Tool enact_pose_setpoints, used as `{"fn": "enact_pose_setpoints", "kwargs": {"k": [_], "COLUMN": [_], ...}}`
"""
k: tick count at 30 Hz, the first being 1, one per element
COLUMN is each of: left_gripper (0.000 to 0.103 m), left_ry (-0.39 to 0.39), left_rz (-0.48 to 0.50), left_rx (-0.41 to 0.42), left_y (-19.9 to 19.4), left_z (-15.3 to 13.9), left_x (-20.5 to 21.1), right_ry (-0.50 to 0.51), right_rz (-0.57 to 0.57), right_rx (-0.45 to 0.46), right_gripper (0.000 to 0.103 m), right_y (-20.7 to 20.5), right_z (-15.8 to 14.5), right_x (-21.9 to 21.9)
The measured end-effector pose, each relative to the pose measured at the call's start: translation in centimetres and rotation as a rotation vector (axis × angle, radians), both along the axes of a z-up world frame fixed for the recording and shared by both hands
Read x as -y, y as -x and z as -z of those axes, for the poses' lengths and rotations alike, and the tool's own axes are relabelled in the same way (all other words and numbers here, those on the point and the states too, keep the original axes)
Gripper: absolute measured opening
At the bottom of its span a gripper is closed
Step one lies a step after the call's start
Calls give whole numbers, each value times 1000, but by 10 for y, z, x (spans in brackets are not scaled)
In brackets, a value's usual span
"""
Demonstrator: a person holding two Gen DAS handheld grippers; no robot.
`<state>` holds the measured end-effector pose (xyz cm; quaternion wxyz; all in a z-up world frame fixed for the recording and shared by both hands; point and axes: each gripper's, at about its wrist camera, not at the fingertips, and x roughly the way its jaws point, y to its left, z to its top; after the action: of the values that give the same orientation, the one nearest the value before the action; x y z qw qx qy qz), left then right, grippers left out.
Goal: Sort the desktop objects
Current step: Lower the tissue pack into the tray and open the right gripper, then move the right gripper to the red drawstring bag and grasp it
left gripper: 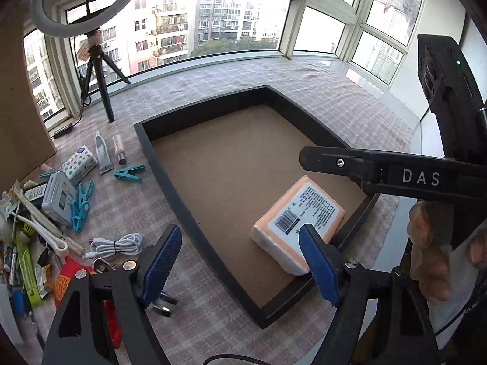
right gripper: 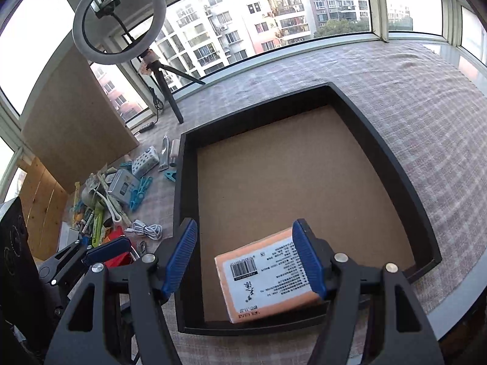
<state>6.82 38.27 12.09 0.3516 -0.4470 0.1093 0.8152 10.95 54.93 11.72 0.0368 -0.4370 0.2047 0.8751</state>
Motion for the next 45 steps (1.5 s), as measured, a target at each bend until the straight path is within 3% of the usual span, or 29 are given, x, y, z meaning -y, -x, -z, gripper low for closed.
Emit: {"fn": "enact_pose_setpoints", "kwargs": {"k": [10,14,16,18,25,34,41,45], "left_gripper": [78,78,78,78,77,74,74,75], "left_ry": [25,32,36,24,26,76,13,-6], "left_rz": [-368,-431,-438,-431,-314,-76,-32,5], "left_rx": [90,108,121,136,166,206,292,287], "left_y": [32,40,44,50,74,86,102,100], "left_z": [26,34,38,41,53,77,89,89], "left_x": [164,209,224,237,237,200,198,202], "right_ry": [4,-28,9,48,6,207,244,216], "right_rz": [-268,-315,-331,-364,-426,-280,-247,-239], "right_rx": [18,26,45,56,126,258,278,293], "right_gripper": [64,64,64,64,64,60,60,54], "right_y": [43,50,53,54,52,73,88,94], "right_z": [12,17,20,21,39,86,91,94], "right_x": [97,133,147,163,217,207,198,197]}}
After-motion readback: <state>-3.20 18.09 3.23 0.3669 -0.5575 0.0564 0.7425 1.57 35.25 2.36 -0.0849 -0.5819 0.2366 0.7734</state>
